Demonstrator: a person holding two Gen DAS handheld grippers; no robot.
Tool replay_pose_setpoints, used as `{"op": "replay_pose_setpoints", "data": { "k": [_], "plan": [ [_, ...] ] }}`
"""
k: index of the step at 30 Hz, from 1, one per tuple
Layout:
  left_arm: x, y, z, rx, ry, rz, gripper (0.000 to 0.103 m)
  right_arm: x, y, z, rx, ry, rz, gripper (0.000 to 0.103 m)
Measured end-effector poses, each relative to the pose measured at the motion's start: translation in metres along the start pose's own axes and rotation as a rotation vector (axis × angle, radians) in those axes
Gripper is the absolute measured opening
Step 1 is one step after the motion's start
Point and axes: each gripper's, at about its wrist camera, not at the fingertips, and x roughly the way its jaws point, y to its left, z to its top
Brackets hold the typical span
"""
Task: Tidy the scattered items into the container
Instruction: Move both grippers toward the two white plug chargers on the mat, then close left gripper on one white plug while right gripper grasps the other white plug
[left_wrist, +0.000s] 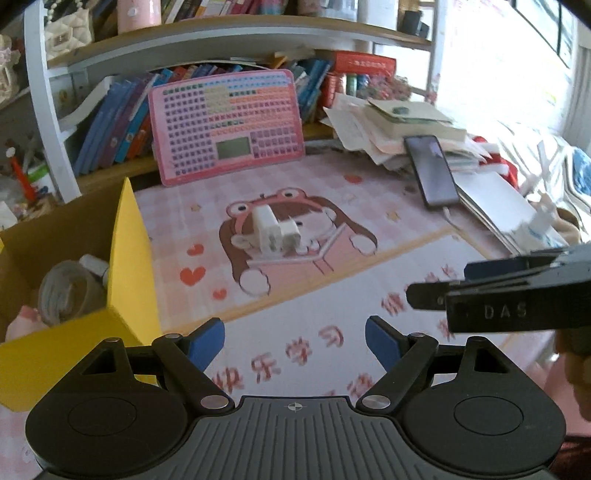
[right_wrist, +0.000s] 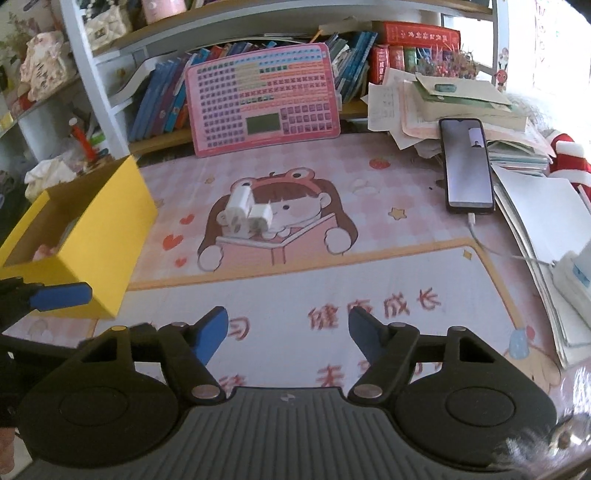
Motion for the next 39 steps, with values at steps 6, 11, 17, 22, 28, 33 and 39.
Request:
{"op": "replay_pose_setpoints", "data": {
  "k": [6,11,17,22,28,33,39],
  "plan": [
    [0.025,-0.001,0.022,-0.034,0.007,0.049,0.084,0.027,-0.014,0.019,-0.003,0.009,0.037,0.065],
    [0.045,0.004,0.038,-0.066,0.009,0.086,0.083,0.052,-0.022,0.034,-0.003,0.011,0.072,0.063],
    [0.076,0.014,0.061,-0.135,0.017,0.116,0.076,0.087,-0.029,0.050,-0.014,0.026,0.101,0.056],
    [0.110,0.020,0.079,-0.190,0.042,0.117,0.067,0.114,-0.034,0.059,-0.017,0.048,0.121,0.050],
    [0.158,0.023,0.094,-0.222,0.090,0.125,0.056,0.136,-0.037,0.065,-0.034,0.074,0.135,0.050],
    [0.187,0.029,0.100,-0.236,0.124,0.142,0.042,0.149,-0.035,0.067,-0.055,0.091,0.153,0.050],
    [0.202,0.045,0.104,-0.295,0.132,0.124,0.025,0.162,-0.028,0.071,-0.097,0.094,0.184,0.050]
  ]
}}
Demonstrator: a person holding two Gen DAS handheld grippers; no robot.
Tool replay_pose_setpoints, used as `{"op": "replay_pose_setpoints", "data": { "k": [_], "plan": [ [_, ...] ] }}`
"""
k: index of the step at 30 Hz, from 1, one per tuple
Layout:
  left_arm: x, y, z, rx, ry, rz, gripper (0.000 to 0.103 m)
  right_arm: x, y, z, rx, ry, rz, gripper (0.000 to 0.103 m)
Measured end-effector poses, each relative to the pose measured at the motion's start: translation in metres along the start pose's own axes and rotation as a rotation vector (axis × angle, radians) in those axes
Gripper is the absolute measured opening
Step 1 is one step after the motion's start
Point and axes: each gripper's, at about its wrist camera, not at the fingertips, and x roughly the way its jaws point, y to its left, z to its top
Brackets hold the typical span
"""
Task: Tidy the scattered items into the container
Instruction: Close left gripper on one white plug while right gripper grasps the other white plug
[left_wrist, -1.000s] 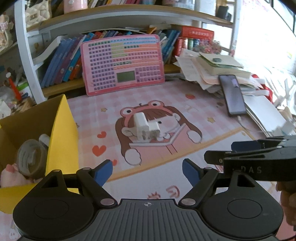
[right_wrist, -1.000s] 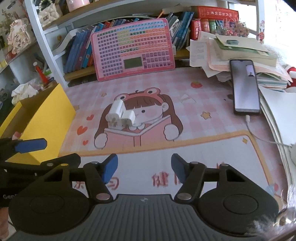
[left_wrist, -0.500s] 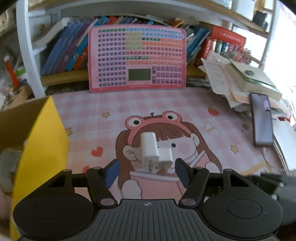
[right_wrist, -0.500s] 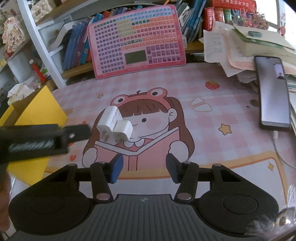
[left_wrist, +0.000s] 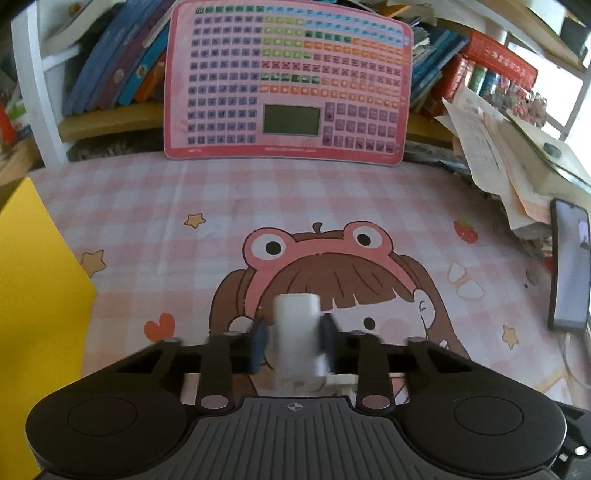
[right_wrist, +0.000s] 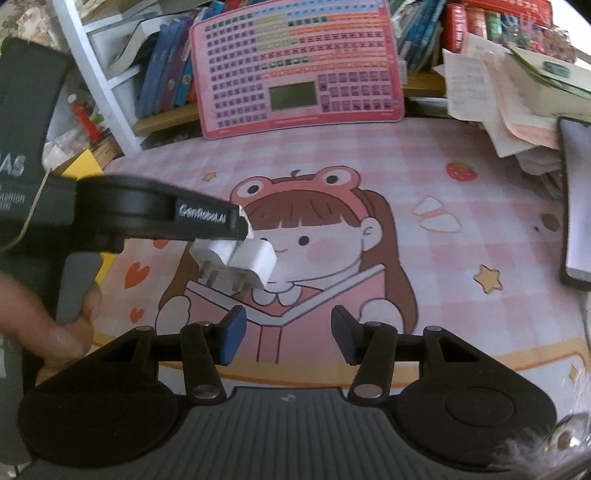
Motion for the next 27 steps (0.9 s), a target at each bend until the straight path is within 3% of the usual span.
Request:
{"op": "replay_pose_setpoints", "data": {
  "k": [13,16,20,27],
  "plan": [
    [-0.015,0.025,-0.010,-0.019,0.010,0.064,0.025,0.039,0.025,0.024,-0.099,-0.026,0.016,0.050],
    [-0.017,0.026,-0.013,-0.013,0.006,0.070,0.025,0.049,0.029,0.026,-0.125,-0.021,0.000,0.045],
    [-0.016,0.023,-0.013,0.004,0.007,0.071,0.025,0.054,0.032,0.024,-0.178,-0.031,-0.024,0.030],
    [-0.006,0.023,-0.019,0.011,0.040,0.074,0.025,0.043,0.026,0.018,-0.171,-0.025,-0.035,0.027]
  ]
}}
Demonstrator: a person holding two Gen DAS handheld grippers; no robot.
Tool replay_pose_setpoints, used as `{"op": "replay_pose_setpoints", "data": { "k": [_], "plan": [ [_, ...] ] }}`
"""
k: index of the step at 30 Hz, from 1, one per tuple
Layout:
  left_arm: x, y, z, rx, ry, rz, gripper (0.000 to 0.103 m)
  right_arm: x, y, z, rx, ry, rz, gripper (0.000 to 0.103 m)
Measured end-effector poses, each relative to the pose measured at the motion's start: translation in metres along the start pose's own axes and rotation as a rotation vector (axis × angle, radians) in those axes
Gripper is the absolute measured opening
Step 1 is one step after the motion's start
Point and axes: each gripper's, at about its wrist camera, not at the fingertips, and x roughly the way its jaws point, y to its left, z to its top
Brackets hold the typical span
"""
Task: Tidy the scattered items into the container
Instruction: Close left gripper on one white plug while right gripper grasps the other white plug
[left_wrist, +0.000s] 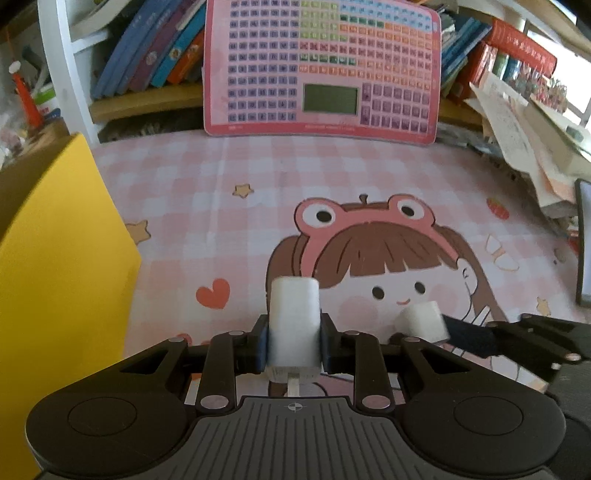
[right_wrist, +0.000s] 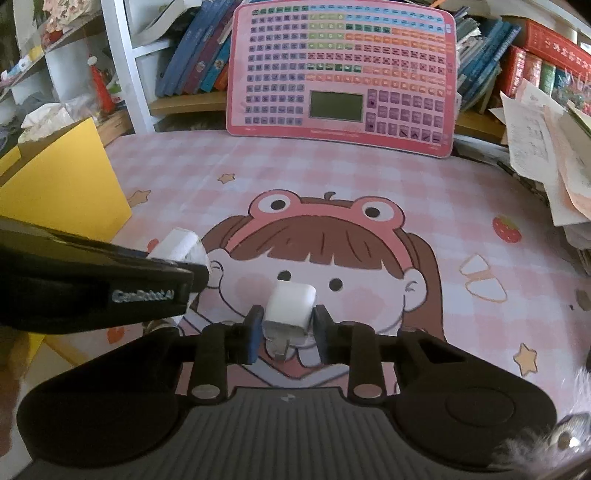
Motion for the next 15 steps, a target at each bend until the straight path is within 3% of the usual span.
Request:
{"op": "replay_pose_setpoints", "data": {
  "k": [15],
  "plan": [
    [-0.042,-0.012,-0.025,0.030,-0.032,-0.112,0.025,-0.040,0.003,-0.016,0.026,0.002,-0.007,0.027]
  ]
}}
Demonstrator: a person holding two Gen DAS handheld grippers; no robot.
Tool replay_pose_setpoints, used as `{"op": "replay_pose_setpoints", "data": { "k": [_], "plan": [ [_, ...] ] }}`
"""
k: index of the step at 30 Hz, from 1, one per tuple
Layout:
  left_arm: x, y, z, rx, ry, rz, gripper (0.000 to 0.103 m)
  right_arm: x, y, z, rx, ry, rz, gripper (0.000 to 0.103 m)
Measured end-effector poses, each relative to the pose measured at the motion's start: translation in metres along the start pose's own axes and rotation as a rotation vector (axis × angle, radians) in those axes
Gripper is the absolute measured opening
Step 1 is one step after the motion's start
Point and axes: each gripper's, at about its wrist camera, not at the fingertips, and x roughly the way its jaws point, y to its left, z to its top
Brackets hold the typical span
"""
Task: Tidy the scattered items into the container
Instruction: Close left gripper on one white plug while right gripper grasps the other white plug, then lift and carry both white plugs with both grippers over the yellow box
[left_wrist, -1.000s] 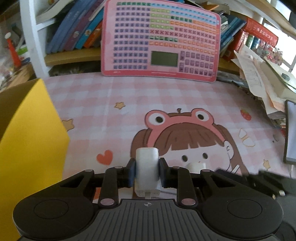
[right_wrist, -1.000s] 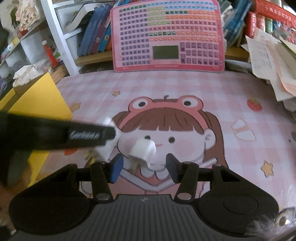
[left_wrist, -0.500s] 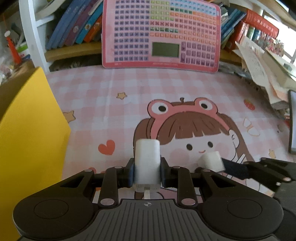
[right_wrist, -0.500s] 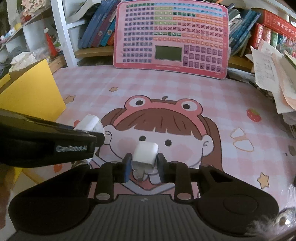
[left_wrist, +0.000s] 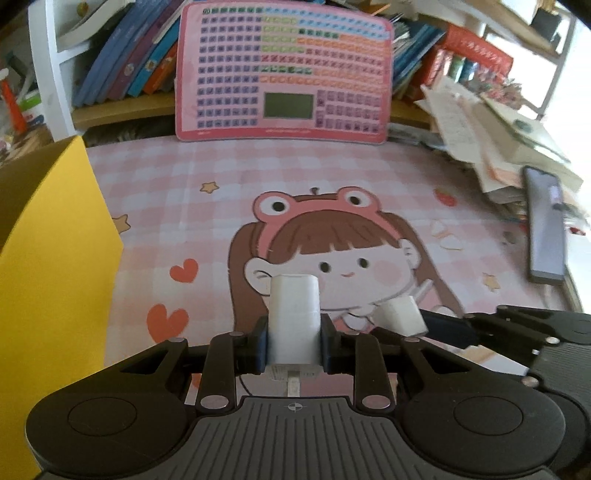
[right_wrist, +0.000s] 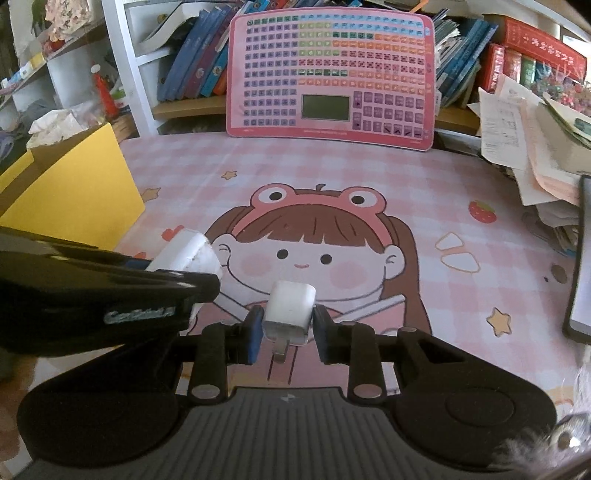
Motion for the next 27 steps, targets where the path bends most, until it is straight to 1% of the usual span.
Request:
{"op": "replay_pose_setpoints", "data": {
  "k": [7,12,17,27],
  "plan": [
    [-0.033,-0.002,-0.019,-0.020,-0.020,-0.062,0.025,-0.030,0.005,-0.017,0.014,-0.001,-0.011,0.027],
    [-0.056,0.001,-0.034,-0.010,-0.036,-0.094,0.025,-0.052,0.012,-0.035,0.022,0.018,-0.020,0.027],
    [-0.080,0.009,-0.054,-0.011,-0.036,-0.130,0.025,-0.074,0.021,-0.054,0.044,0.025,-0.049,0.027],
    [-0.124,0.026,-0.089,0.007,-0.066,-0.174,0.025,-0.105,0.053,-0.076,0.073,0.020,-0.064,0.027]
  ]
}}
